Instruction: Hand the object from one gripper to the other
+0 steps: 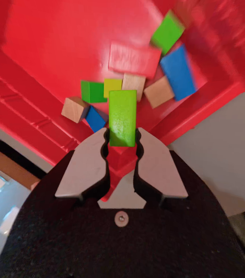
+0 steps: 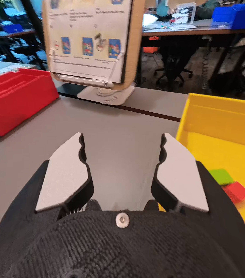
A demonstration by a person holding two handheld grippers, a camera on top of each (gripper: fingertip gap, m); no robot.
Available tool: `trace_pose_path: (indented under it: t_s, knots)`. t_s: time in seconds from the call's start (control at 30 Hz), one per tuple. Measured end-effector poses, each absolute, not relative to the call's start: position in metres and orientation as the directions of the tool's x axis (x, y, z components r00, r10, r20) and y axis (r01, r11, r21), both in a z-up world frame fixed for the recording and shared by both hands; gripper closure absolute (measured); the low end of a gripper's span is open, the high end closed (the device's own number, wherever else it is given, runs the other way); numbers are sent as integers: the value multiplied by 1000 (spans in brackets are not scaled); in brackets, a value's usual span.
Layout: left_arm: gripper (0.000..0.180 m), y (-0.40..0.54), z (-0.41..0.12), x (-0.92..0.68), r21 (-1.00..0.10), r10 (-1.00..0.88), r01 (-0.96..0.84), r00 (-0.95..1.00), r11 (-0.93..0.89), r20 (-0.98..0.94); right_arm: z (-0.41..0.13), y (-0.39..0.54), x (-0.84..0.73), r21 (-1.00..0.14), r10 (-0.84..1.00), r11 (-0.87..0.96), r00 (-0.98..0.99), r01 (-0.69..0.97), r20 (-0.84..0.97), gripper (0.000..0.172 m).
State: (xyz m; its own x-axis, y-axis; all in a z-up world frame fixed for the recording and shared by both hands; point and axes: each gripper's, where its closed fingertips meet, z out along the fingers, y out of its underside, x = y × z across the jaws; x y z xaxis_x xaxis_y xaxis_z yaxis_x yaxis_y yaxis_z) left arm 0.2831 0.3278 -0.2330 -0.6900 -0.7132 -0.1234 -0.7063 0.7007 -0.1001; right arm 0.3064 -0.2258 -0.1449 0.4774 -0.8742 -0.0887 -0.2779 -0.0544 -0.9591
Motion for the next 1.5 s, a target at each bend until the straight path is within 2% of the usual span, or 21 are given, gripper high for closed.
trace_pose_path:
  t_s: [0.1,0.2,0.3,0.43,0.63,0.77,0.83,0.87,1.0,1.1,1.2,1.33,1.43,1.5]
  knots:
    - [148,288,-187,285,-397,-773,-698,-633,596,-47,-134,-194,296,-969,-780,-20,610,-246,-139,73]
    - [148,246,-145,278,-634,-768,-586,-640,505,-21,-121,-160,282,-974,-660,38,727,-221,-191,74]
    - [148,187,-114,259,-811,-694,-457,-715,366,89,-103,-129,264,-962,-514,151,814,-226,-272,77]
    - [148,102,-90,223,-932,-502,-315,-844,181,188,-76,-89,231,-937,-276,251,909,-245,-311,93]
    - [148,6,-89,181,-974,-244,-225,-946,27,211,-67,-46,193,-952,-117,211,962,-220,-248,90]
    - [148,-32,-97,165,-978,-178,-210,-963,12,204,-69,-33,174,-976,-53,150,984,-161,-170,97]
    - [148,-41,-98,160,-979,-167,-204,-965,1,201,-71,-29,165,-985,-15,114,991,-129,-132,116]
    - [148,-43,-97,158,-979,-163,-204,-966,-10,202,-74,-28,163,-989,-14,95,993,-113,-115,134]
    - [147,-43,-98,158,-975,-206,-212,-953,-64,221,-74,-28,161,-989,-13,81,992,-125,-126,136]
    - [124,-37,-106,168,-971,-329,-218,-914,-98,238,-78,-41,183,-997,-178,31,981,-69,-74,136]
    - [125,-28,-121,170,-969,-409,-230,-878,-94,248,-79,-96,229,-998,-463,3,885,-61,-56,136]
    - [130,-20,-140,167,-959,-435,-275,-857,-65,275,-104,-235,291,-987,-873,-85,488,-134,9,136]
    - [134,-16,-143,167,-953,-430,-292,-853,-78,296,-135,-318,308,-959,-959,-148,271,-240,80,136]
    - [136,-14,-140,167,-946,-415,-303,-851,-114,323,-161,-343,314,-931,-970,-149,231,-333,73,136]
